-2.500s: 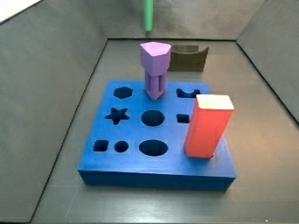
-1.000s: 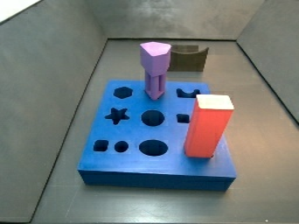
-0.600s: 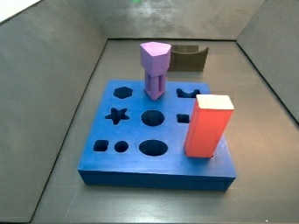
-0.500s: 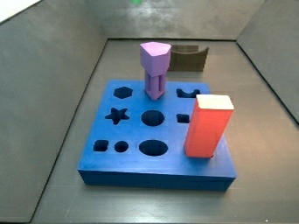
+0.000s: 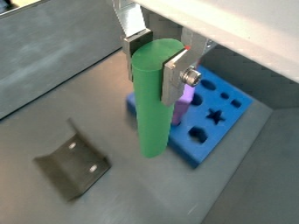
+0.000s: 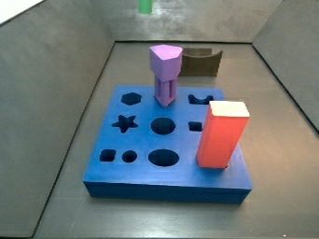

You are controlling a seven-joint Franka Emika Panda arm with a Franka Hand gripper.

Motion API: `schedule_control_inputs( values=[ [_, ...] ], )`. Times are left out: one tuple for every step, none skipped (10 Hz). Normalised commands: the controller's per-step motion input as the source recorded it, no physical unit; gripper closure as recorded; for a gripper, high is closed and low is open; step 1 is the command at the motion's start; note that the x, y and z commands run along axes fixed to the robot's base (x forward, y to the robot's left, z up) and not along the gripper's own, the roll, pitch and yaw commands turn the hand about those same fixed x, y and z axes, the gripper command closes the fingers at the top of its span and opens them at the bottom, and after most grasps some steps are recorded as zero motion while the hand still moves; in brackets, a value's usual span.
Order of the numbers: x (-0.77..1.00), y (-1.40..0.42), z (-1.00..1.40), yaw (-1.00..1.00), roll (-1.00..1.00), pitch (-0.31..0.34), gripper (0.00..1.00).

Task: Pick up the oval object. Move up. Move to above the board. Insert the oval object.
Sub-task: Move to above the board, then insert the oval object.

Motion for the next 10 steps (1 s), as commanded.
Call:
schedule_control_inputs(
  values=[
    [0.03,-1.0,0.07,0.01,-0.01,0.022,1.0],
    [0.04,-1.0,0.07,0.01,0.0,0.04,1.0],
    [0.06,-1.0,0.08,0.01,-0.01,0.053,1.0],
    [0.07,-1.0,0.07,0.01,0.01,0.066,1.0],
    [0.09,-1.0,0.08,0.01,0.0,0.085,1.0],
    [0.12,-0.97,0.08,0.01,0.0,0.101,1.0],
    [0.11,-0.68,0.06,0.01,0.0,0.117,1.0],
    [0.09,-0.35,0.05,0.01,0.01,0.127,1.0],
    [0.07,-0.21,0.04,0.01,0.01,0.111,1.0],
    [0.0,-0.01,-0.01,0.0,0.0,0.0,1.0]
  ],
)
